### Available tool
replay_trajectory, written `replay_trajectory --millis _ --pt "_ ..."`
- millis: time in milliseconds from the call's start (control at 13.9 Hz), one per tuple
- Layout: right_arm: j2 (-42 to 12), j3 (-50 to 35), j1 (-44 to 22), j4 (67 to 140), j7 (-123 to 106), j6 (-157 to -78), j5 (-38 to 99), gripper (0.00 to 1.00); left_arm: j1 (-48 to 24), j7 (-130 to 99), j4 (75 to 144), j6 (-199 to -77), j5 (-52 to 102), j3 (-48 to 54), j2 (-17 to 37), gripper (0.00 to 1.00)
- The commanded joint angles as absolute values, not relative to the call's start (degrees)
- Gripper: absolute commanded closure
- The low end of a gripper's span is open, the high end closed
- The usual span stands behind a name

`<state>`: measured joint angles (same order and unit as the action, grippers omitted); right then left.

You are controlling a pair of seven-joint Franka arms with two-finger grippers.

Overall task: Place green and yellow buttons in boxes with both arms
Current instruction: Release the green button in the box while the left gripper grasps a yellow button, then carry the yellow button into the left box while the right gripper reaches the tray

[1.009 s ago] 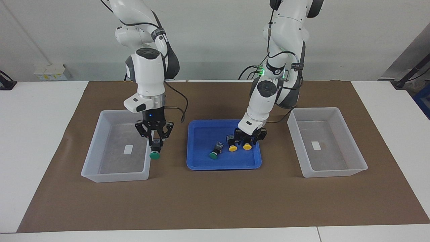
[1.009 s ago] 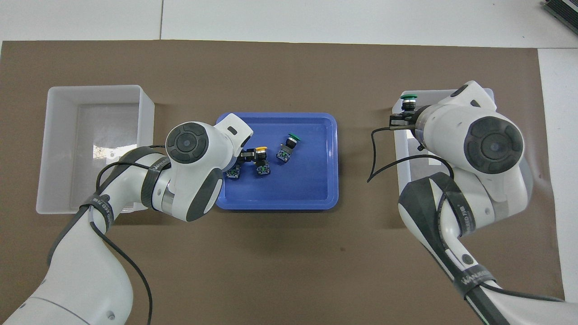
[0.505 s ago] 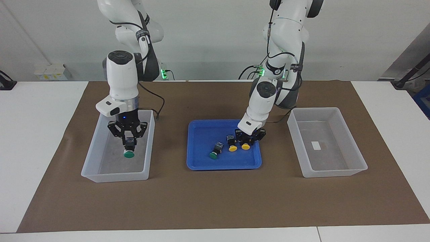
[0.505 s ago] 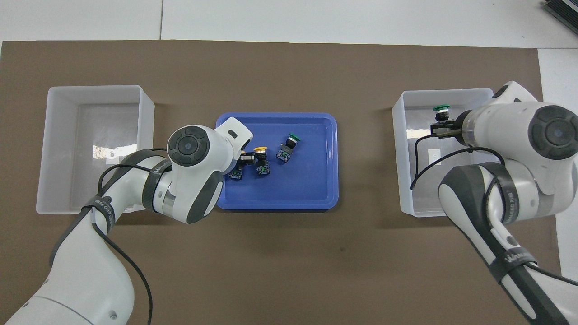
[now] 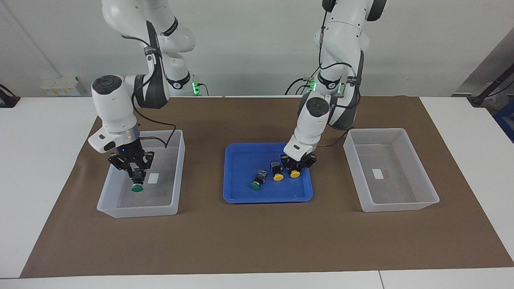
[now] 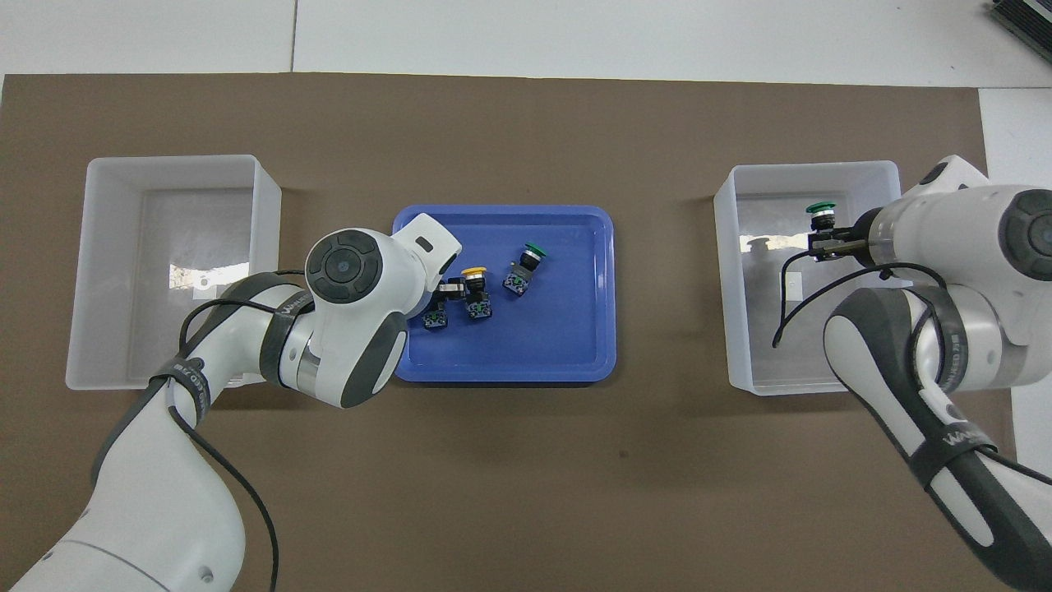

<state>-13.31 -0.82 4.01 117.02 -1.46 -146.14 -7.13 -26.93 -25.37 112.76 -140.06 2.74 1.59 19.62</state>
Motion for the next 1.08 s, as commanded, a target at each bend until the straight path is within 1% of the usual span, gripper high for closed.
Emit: replay_trajectory --millis 0,216,505,577,649,721,937,1009 --pt "-16.3 -1.5 4.8 115.4 -3.0 -149.4 -5.6 1.0 -27.7 -25.7 110.0 -138.1 3.7 0.7 19.4 1.0" --pt "-19.3 -1.5 4.9 113.2 -2.8 -151.3 -5.6 1.0 -27.0 -25.6 106.8 -134.3 3.7 0.7 19.6 1.0" --pt "-21.4 -1.5 4.8 112.2 -1.6 -152.9 -5.5 1.0 -23.0 -25.3 98.4 -124.3 3.7 0.4 19.2 1.0" --pt "-21.5 -1.5 4.8 112.1 -1.6 -152.9 -5.5 0.89 -21.8 -25.1 96.2 -121.9 3.6 0.4 19.2 1.0" --pt "-21.5 -1.5 4.7 112.2 -1.6 -152.9 -5.5 0.54 -20.3 -25.0 94.4 -119.9 3.4 0.4 19.3 1.0" --pt "-21.5 -1.5 4.7 112.2 -1.5 -152.8 -5.5 0.35 -19.0 -25.0 93.2 -118.1 3.0 0.4 19.2 1.0" --pt "-21.4 -1.5 4.6 112.1 -1.5 -152.7 -5.5 0.13 -15.2 -23.3 91.1 -116.7 2.8 0.5 19.2 1.0" --pt "-20.7 -1.5 4.3 112.1 -1.0 -152.1 -5.5 0.01 -13.7 -21.5 91.1 -116.7 2.9 0.5 19.3 1.0"
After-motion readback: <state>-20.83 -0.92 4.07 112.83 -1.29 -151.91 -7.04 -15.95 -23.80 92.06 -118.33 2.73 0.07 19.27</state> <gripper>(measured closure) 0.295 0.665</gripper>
